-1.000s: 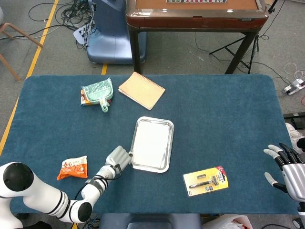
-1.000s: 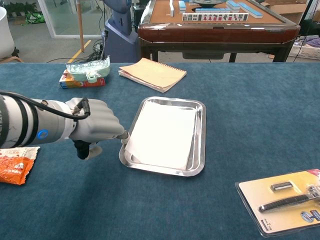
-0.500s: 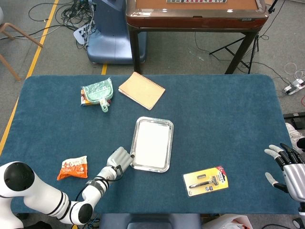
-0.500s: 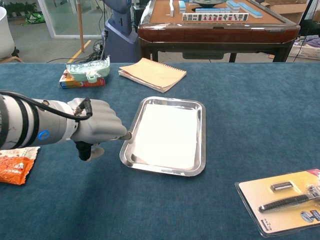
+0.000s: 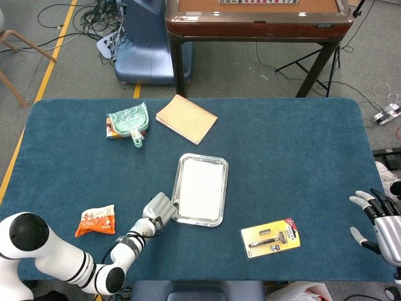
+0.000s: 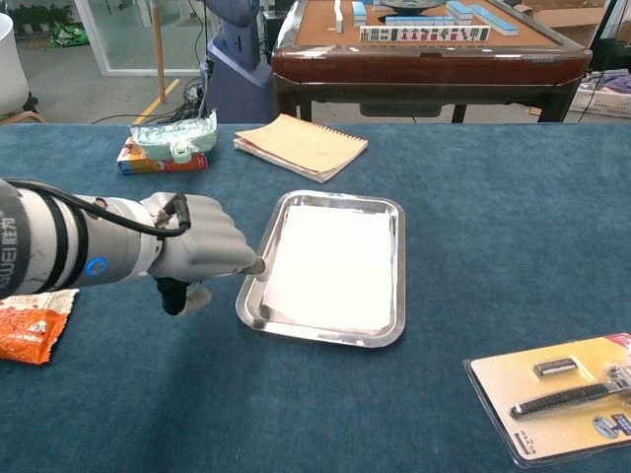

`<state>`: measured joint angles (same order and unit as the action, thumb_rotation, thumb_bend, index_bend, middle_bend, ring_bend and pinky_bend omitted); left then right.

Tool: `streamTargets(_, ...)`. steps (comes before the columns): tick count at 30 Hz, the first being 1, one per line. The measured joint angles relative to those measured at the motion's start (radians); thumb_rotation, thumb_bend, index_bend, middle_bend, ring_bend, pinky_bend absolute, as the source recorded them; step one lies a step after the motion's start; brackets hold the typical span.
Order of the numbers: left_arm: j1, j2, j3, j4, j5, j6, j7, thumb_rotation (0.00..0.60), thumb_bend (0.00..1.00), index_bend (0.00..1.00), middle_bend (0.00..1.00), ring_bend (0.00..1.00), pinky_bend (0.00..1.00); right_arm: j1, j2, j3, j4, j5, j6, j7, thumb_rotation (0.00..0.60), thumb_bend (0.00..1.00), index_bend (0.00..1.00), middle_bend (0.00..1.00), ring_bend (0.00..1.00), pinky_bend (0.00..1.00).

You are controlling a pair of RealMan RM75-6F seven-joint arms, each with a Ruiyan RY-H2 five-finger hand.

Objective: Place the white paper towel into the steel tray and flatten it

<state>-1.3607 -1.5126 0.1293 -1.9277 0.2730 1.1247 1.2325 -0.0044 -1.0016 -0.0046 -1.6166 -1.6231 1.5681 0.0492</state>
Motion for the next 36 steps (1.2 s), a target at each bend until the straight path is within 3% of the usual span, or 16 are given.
streamTargets(3, 0.003, 0.008, 0.001, -0.008, 0.004, 0.01, -0.004, 0.599, 0.51, 0.12, 0.97, 0.97, 0.95, 0.001, 0.0, 0.001, 0.0, -0.002, 0.0, -0.001, 0.6, 0.26, 0.25, 0.2, 0.08, 0.18)
streamTargets(9, 0.028, 0.042, -0.002, -0.032, 0.044, 0.029, -0.05, 0.527, 0.45, 0.06, 0.9, 0.9, 0.89, 0.002, 0.001, 0.002, -0.002, -0.007, 0.004, -0.001, 0.6, 0.26, 0.25, 0.2, 0.08, 0.18)
streamTargets(14, 0.07, 0.102, -0.006, -0.062, 0.098, 0.051, -0.129, 0.521, 0.39, 0.05, 0.82, 0.81, 0.84, 0.004, 0.004, 0.003, -0.006, -0.011, 0.005, -0.004, 0.6, 0.26, 0.25, 0.2, 0.08, 0.18)
streamTargets(17, 0.108, 0.144, -0.008, -0.079, 0.145, 0.071, -0.19, 0.564, 0.36, 0.05, 0.76, 0.74, 0.82, 0.006, 0.007, 0.004, -0.011, -0.013, 0.004, -0.009, 0.6, 0.26, 0.25, 0.2, 0.08, 0.18)
streamTargets(21, 0.177, 0.203, -0.005, -0.093, 0.23, 0.108, -0.288, 0.599, 0.33, 0.05, 0.65, 0.64, 0.69, 0.008, 0.011, 0.005, -0.019, -0.014, 0.001, -0.017, 0.6, 0.26, 0.25, 0.2, 0.08, 0.18)
streamTargets(29, 0.362, 0.313, 0.008, -0.071, 0.405, 0.188, -0.513, 0.6, 0.28, 0.05, 0.43, 0.41, 0.52, 0.017, 0.015, 0.005, -0.032, -0.014, -0.015, -0.032, 0.6, 0.26, 0.25, 0.2, 0.08, 0.18)
streamTargets(36, 0.521, 0.353, 0.02, -0.029, 0.587, 0.282, -0.678, 0.6, 0.23, 0.05, 0.3, 0.28, 0.35, 0.033, 0.02, 0.012, -0.043, -0.003, -0.04, -0.041, 0.6, 0.21, 0.25, 0.2, 0.08, 0.18)
